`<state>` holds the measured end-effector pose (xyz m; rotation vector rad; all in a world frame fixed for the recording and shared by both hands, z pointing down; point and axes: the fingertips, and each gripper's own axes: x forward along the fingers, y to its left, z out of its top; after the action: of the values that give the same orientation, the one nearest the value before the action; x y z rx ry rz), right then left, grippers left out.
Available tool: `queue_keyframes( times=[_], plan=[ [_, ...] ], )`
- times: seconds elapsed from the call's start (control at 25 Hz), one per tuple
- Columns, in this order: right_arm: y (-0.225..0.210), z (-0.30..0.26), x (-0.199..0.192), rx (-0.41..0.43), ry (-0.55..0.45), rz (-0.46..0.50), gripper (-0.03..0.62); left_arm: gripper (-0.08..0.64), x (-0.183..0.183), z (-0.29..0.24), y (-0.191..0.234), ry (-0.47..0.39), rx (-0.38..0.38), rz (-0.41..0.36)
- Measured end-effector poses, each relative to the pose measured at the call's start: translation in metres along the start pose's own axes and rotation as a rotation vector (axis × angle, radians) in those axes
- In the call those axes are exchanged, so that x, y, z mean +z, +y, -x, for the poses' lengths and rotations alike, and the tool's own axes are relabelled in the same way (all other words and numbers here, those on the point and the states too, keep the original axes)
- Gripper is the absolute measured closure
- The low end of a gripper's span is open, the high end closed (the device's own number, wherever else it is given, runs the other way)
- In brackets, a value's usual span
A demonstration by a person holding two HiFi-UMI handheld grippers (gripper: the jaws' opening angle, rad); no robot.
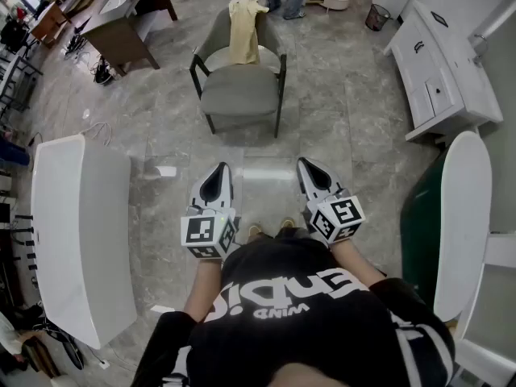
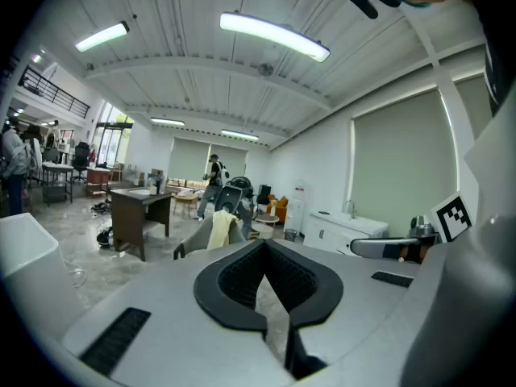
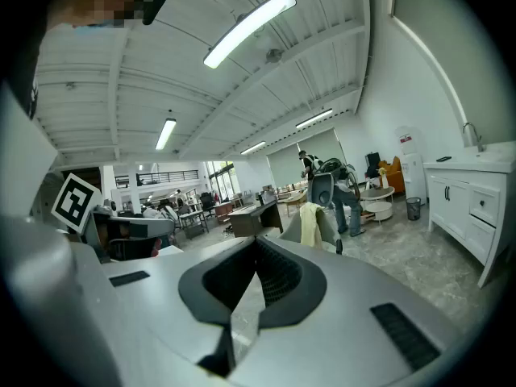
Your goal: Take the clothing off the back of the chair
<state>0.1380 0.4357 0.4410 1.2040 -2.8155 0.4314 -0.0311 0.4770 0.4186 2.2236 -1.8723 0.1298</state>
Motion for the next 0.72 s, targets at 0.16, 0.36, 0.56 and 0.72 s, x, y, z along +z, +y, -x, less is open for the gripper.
queue_keyframes(
  times=[0.16,0.36,0.56,0.72],
  plan=[
    [0.006,-0.005,0.0,0.003,0.002,0.018,0.578,0.545,0.002,0.001,0.003,0.0,-0.011,-0.005],
    [0.013,-0.012,0.001,-0.011,-0.015,0.006,0.578,0.545,0.003,0.0,0.01,0.002,-0.036,-0.011],
    [0.014,-0.011,-0.005,-0.056,-0.034,-0.014,0.578,0.545,-0.006,-0.001,0.021,0.018,-0.071,-0.006],
    [0.011,-0.015,-0.01,-0.096,-0.026,-0.025,0.578,0.545,-0.009,-0.005,0.033,0.033,-0.086,-0.011]
  ],
)
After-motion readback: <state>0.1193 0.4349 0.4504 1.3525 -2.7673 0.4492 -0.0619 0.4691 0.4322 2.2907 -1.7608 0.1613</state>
